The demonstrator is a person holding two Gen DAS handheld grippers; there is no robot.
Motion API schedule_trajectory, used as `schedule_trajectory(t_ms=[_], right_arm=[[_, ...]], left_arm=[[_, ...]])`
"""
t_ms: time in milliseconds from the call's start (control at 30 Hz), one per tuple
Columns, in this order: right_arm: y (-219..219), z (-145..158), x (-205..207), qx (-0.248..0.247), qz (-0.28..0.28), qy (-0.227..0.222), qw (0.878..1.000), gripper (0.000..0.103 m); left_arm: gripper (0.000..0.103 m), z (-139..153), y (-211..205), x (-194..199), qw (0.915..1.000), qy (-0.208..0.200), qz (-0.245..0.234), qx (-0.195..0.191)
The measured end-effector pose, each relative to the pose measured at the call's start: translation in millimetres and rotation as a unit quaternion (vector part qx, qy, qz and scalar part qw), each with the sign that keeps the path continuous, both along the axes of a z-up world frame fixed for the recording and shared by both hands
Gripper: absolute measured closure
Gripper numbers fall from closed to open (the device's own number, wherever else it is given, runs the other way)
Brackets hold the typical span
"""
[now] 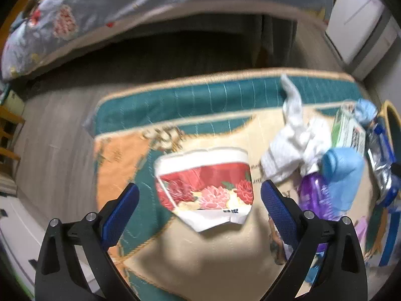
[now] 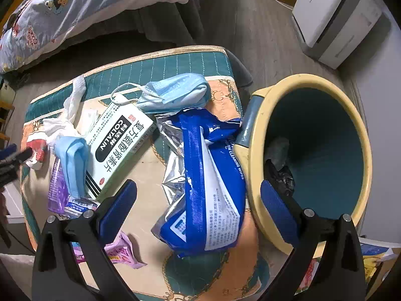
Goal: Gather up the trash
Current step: 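Grasp the red floral paper cup with left tool while right tool grasps blue wipes packet, then carry the blue wipes packet into the bin and release it with right tool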
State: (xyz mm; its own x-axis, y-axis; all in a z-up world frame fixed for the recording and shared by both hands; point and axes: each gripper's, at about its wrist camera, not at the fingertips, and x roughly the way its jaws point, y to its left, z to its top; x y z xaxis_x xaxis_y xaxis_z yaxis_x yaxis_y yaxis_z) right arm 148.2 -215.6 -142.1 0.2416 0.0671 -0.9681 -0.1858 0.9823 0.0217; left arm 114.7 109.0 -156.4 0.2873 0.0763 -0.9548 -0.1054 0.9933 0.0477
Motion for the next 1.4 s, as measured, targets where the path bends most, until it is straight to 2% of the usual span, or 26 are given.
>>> schedule_trajectory(t_ms=[300, 367, 433, 567, 633, 733, 833, 933, 1133, 1400], right_arm=[[14.6, -15.0, 2.0, -0.01, 0.023, 0.02, 0.999, 0.006], [14.1, -17.1, 2.5, -0.014, 0.019, 0.022, 0.999, 0.009], [12.5, -19.9, 4.1, -0.011, 0.01, 0.03, 0.999, 0.025], [6.0, -23.7, 7.7, -0.002, -0.001, 0.039, 0.999, 0.039], [0.1, -22.7, 9.9, 0.003, -0.012, 0.039, 0.999, 0.055], [-15.6, -19.9, 14.4, 0.031, -0.035, 0.039, 0.998, 0.068], [-26.3, -17.7, 16.4, 0.055, -0.051, 0.04, 0.996, 0.072], [-33.1, -10.5, 16.5, 0.07, -0.054, 0.029, 0.996, 0.074], [-31.2, 11.5, 8.7, 0.106, -0.058, 0.005, 0.993, 0.077], [-33.4, 42.1, -1.5, 0.148, -0.062, -0.026, 0.987, 0.078]], left_arm=[[0.007, -37.9, -7.0, 14.1, 0.9987, 0.048, -0.01, 0.01], [0.007, -40.1, -5.8, 17.4, 0.9989, 0.047, -0.005, 0.0], [0.007, -40.6, -2.9, 19.7, 0.9988, 0.047, 0.007, -0.012], [0.007, -41.2, 5.4, 22.3, 0.9984, 0.048, 0.016, -0.026], [0.009, -40.1, 9.5, 23.2, 0.9981, 0.048, 0.021, -0.031], [0.012, -37.5, 18.5, 23.9, 0.9976, 0.044, 0.033, -0.043], [0.013, -29.1, 24.0, 24.7, 0.9984, 0.034, 0.035, -0.029], [0.013, -17.5, 25.1, 19.1, 0.9984, 0.019, 0.043, -0.031], [0.013, 7.2, 21.4, 12.6, 0.999, -0.019, 0.037, -0.016], [0.013, 48.7, -3.5, -5.0, 0.9961, -0.08, 0.018, -0.032]])
